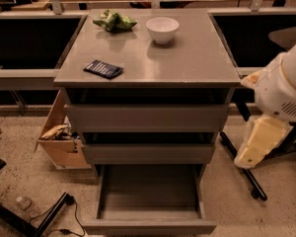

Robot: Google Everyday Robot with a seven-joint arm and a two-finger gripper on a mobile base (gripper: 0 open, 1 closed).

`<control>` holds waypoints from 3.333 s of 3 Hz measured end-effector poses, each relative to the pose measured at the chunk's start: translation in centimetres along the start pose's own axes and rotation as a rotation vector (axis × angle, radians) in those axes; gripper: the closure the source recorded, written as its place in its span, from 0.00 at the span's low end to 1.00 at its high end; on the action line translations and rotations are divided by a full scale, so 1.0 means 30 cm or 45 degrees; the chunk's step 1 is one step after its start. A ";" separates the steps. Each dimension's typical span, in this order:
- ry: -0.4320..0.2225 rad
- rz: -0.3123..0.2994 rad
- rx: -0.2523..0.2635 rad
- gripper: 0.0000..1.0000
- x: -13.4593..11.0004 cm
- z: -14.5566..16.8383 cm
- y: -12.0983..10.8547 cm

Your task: Close bottom drawer

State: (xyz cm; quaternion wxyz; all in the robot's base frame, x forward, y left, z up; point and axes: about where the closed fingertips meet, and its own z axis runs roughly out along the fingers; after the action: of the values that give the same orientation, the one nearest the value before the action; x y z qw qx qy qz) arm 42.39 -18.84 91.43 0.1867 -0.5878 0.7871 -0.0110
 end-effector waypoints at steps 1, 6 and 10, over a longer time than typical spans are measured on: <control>-0.071 0.036 -0.038 0.00 -0.003 0.199 0.115; -0.127 0.139 -0.060 0.00 0.108 0.891 0.288; -0.048 0.138 -0.298 0.72 0.228 1.769 0.526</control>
Offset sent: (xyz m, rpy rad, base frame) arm 0.0003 0.0567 -0.2809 0.1645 -0.0428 -0.0872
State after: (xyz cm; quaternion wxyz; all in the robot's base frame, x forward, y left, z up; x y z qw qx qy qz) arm 42.50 -9.60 36.41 0.1319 -0.5622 0.8100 0.1019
